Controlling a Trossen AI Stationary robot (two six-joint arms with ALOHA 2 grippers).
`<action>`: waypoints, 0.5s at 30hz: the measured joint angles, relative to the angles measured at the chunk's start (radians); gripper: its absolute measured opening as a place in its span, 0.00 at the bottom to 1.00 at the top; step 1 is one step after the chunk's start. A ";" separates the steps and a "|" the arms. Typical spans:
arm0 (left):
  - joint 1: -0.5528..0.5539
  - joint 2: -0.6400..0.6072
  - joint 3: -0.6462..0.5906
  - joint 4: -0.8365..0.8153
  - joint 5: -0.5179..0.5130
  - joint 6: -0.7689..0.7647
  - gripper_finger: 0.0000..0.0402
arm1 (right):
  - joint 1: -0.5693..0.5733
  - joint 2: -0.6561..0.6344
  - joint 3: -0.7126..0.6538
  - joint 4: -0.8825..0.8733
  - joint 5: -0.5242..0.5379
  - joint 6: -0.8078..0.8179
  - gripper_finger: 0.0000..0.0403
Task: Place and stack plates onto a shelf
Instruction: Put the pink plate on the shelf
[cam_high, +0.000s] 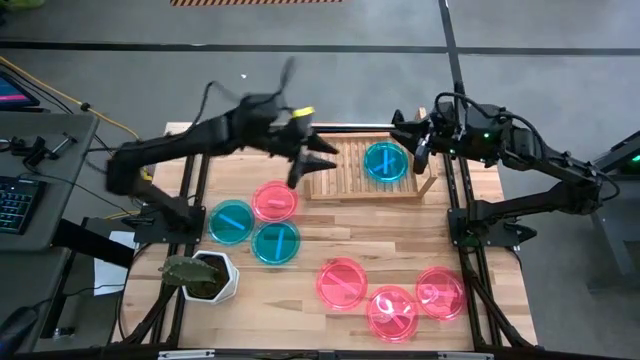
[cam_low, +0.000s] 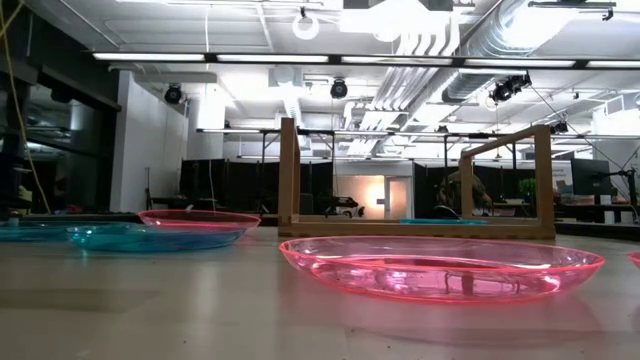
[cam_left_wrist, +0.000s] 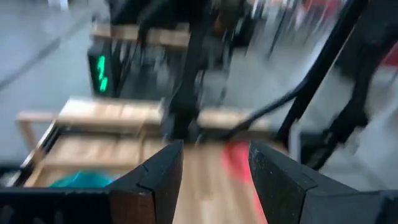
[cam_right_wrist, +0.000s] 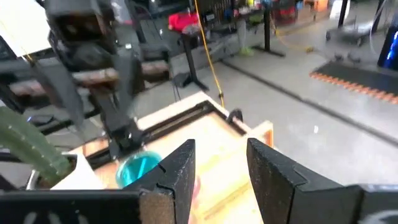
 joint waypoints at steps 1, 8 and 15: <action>-0.002 -0.056 -0.096 0.092 0.000 -0.043 0.42 | 0.000 0.000 0.000 -0.011 -0.017 0.012 0.32; 0.000 -0.383 -0.555 0.504 -0.117 -0.282 0.42 | 0.002 0.048 0.000 -0.040 -0.292 0.120 0.32; 0.000 -0.564 -0.666 0.518 -0.260 -0.297 0.42 | 0.105 0.205 -0.053 -0.164 -0.462 0.199 0.32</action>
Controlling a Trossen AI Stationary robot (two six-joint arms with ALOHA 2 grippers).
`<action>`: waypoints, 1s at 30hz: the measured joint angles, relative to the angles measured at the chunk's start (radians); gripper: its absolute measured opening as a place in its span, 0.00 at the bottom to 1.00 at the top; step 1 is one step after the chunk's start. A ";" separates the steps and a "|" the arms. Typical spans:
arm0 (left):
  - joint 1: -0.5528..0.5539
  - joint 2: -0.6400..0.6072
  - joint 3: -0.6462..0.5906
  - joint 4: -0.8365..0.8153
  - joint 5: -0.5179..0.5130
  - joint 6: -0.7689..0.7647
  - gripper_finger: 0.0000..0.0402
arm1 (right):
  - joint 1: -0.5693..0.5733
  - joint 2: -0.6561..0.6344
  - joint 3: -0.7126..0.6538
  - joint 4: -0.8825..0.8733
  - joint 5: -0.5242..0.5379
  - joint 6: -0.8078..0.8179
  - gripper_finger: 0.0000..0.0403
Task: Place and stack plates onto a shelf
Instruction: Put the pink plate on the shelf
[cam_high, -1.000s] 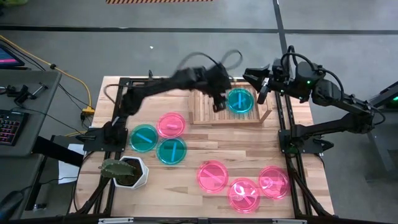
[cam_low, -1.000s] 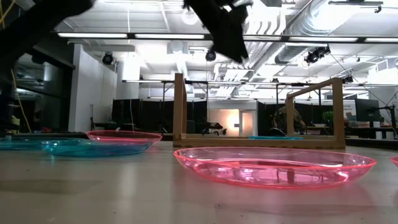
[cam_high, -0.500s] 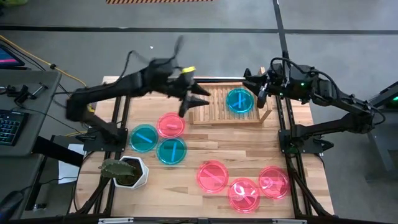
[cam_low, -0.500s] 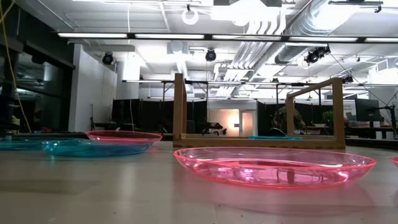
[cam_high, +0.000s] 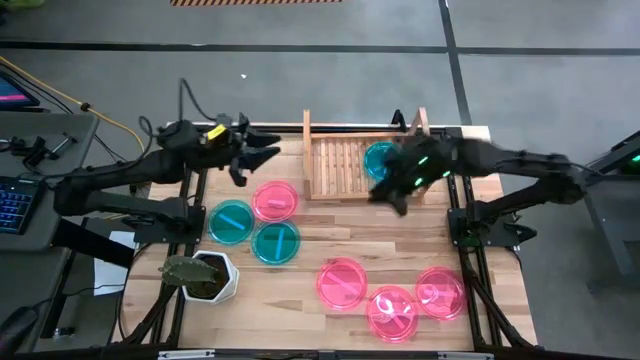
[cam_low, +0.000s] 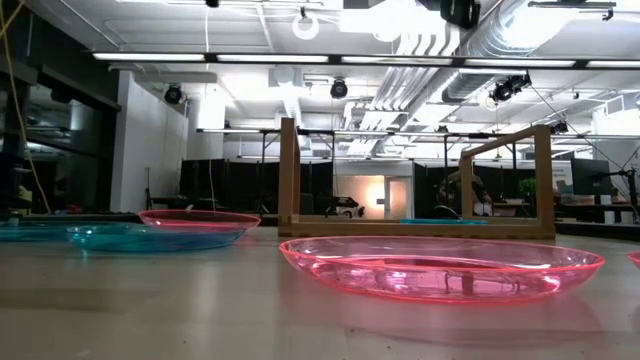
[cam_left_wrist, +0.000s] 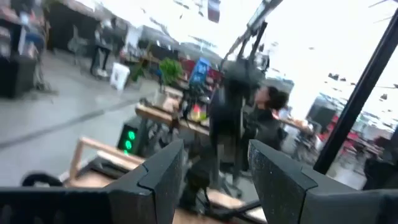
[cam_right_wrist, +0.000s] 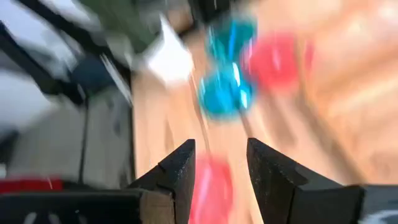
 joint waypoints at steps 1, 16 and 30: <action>0.000 -0.015 -0.002 0.000 -0.006 0.011 0.42 | 0.022 0.022 -0.036 0.000 -0.003 0.000 0.32; 0.000 -0.061 -0.003 -0.002 -0.017 0.031 0.42 | 0.305 0.091 -0.793 0.864 -0.067 0.766 0.32; 0.000 -0.058 -0.003 -0.002 -0.039 0.027 0.42 | 0.351 0.420 -0.647 0.866 0.013 0.855 0.32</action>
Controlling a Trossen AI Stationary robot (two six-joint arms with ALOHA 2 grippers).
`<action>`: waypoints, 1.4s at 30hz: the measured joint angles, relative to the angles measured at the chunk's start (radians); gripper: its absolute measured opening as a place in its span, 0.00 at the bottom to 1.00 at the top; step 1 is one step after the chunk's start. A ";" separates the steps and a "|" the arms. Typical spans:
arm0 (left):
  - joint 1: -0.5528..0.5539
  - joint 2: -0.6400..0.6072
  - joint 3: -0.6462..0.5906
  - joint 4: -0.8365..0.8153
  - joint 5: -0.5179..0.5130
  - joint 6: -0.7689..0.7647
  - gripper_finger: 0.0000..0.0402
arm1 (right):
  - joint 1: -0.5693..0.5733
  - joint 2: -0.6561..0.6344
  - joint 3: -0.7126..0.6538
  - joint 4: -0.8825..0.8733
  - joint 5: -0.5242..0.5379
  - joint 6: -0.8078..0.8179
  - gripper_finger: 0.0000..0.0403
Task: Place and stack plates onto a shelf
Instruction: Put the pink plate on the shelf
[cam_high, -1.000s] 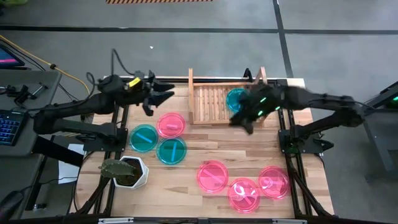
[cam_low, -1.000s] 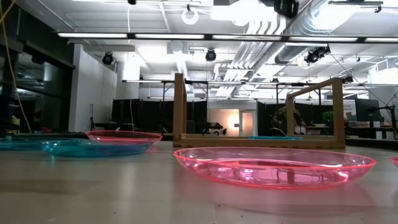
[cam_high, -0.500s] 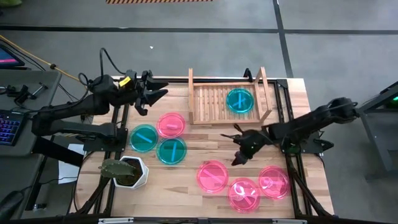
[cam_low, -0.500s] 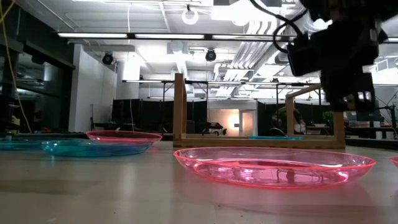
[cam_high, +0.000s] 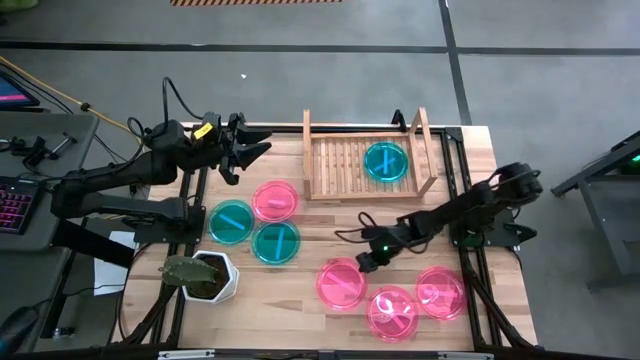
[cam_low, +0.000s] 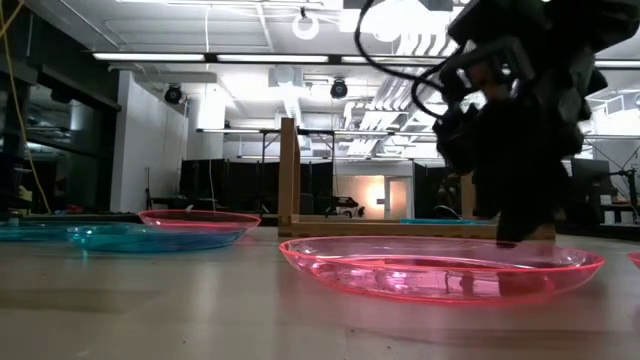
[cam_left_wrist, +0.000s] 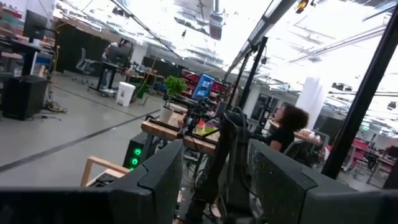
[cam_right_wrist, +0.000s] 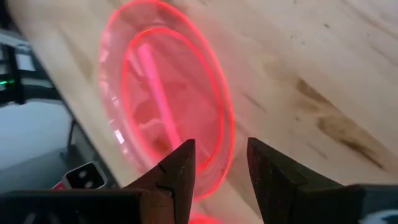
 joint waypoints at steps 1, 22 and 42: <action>0.000 0.000 0.000 0.000 0.000 0.000 0.42 | 0.000 0.019 0.010 -0.002 0.000 0.000 0.32; 0.000 0.000 0.000 -0.001 0.000 -0.018 0.42 | -0.001 0.111 0.081 -0.023 0.015 -0.081 0.03; 0.000 -0.046 0.001 0.094 -0.001 -0.026 0.42 | -0.155 -0.444 0.078 -0.268 0.115 -0.289 0.00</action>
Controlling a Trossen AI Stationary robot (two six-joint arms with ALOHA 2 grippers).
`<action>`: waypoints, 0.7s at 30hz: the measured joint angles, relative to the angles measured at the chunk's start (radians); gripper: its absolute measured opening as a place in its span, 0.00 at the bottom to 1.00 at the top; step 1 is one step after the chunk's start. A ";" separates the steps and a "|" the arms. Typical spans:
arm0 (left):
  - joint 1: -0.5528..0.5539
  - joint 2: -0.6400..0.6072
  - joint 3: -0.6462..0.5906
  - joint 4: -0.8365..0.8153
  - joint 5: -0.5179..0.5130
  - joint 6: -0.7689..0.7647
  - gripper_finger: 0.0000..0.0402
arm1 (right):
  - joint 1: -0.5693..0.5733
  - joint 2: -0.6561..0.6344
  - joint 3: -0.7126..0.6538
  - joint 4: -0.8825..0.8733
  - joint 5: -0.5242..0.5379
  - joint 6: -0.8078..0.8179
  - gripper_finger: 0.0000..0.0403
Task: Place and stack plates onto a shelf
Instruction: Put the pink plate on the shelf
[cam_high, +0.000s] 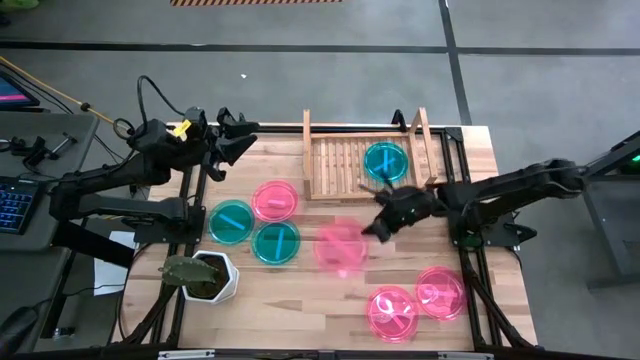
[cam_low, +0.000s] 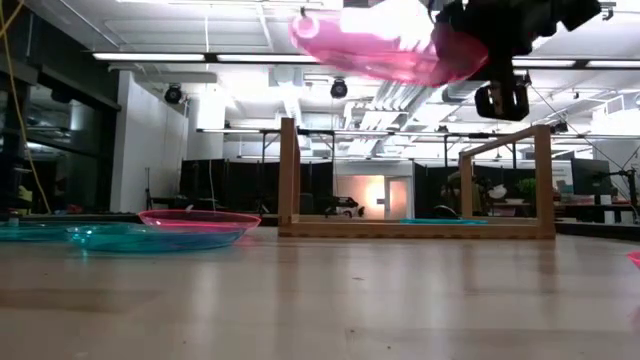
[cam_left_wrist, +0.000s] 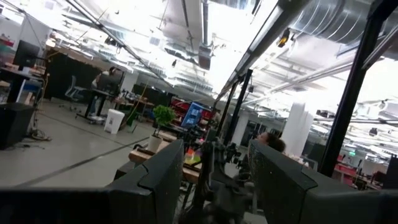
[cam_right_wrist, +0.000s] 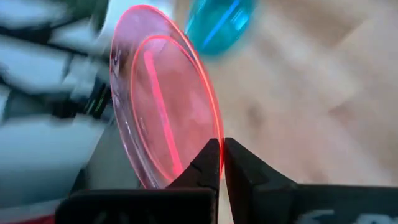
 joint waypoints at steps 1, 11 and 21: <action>0.000 -0.003 0.000 0.000 0.000 0.000 0.42 | -0.017 -0.019 0.000 -0.029 0.045 0.004 0.00; 0.000 -0.008 0.000 -0.001 0.000 0.000 0.42 | -0.247 0.029 0.000 -0.114 0.514 0.161 0.00; 0.000 -0.008 0.000 0.011 -0.031 0.001 0.42 | -0.437 0.281 0.000 0.156 0.457 0.117 0.00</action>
